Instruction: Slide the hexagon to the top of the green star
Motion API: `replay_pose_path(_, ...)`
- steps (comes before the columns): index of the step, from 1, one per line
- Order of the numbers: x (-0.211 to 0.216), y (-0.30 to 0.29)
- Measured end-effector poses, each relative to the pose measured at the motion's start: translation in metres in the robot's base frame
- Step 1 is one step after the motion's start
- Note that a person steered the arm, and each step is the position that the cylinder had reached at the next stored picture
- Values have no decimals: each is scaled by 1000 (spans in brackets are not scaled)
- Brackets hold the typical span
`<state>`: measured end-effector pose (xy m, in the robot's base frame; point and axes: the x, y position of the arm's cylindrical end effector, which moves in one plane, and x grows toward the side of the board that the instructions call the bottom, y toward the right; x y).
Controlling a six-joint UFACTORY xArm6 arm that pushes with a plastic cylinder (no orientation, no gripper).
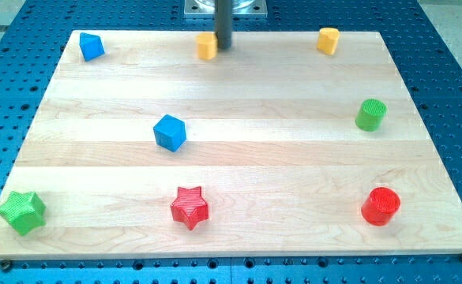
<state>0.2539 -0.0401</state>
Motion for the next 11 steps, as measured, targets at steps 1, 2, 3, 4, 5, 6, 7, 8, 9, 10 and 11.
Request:
replay_pose_path(1, 58, -86)
replay_pose_path(2, 20, -76)
replay_pose_path(3, 24, -109)
replay_pose_path(4, 119, -145)
replay_pose_path(5, 123, -146)
replay_pose_path(6, 99, -163)
replay_pose_path(7, 156, -189)
replay_pose_path(8, 200, -192)
replay_pose_path(9, 159, -199)
replay_pose_path(10, 181, -229)
replay_pose_path(11, 220, -194)
